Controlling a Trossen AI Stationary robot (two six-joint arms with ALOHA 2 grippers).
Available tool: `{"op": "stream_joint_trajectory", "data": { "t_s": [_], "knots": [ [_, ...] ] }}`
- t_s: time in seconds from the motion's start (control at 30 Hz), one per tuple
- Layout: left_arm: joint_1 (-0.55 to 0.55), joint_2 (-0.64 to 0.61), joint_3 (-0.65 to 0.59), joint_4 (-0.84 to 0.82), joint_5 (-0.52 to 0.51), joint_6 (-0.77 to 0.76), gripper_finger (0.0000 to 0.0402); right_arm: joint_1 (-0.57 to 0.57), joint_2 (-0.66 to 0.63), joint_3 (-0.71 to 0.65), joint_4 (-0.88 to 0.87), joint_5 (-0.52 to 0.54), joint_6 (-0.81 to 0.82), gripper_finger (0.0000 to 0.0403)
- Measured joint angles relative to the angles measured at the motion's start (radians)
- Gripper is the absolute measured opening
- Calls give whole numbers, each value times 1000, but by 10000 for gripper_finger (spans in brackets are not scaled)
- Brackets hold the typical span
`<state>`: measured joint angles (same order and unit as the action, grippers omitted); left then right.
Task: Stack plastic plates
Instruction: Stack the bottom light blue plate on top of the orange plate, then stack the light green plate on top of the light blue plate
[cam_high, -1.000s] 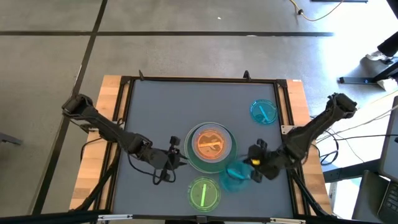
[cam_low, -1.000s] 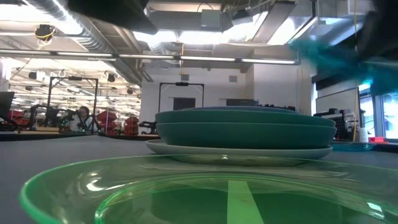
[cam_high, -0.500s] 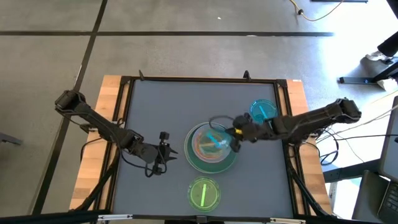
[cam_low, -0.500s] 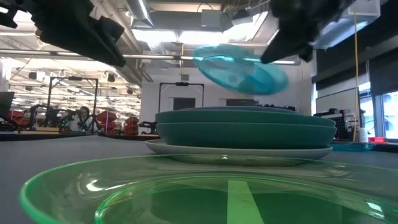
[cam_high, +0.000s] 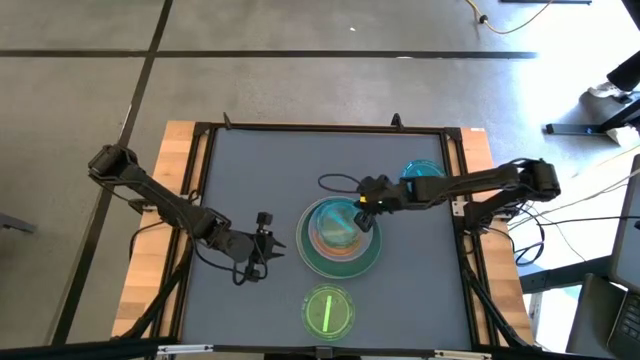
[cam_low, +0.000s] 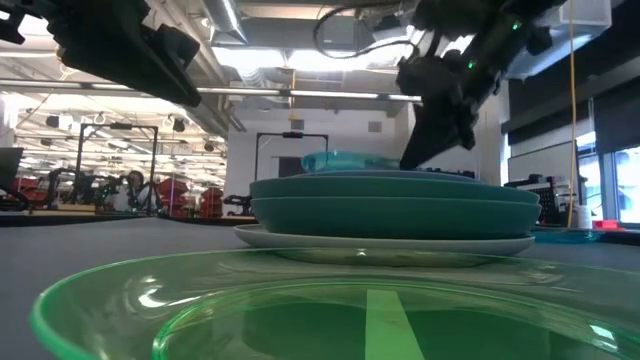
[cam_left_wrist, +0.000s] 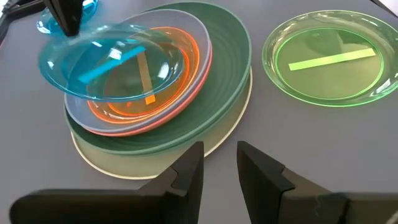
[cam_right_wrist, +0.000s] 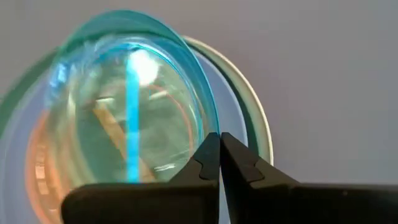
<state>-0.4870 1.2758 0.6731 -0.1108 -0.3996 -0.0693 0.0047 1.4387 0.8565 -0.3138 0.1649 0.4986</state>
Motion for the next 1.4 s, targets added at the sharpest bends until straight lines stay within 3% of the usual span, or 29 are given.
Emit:
{"op": "stream_joint_trajectory", "data": {
  "t_s": [0.2,0.53,0.7,1.1,1.4],
  "knots": [
    [0,0,0,0,-9,0,90,0,79,-1,69,-11,-32,15],
    [0,0,0,1,-10,1,90,2,59,67,14,-61,-106,166],
    [0,0,0,5,-10,1,90,118,22,160,-12,-70,-145,210],
    [0,0,0,19,-10,2,90,500,102,176,40,9,-165,202],
    [0,0,0,36,-11,37,90,650,248,176,192,7,-167,189]
  ]
}}
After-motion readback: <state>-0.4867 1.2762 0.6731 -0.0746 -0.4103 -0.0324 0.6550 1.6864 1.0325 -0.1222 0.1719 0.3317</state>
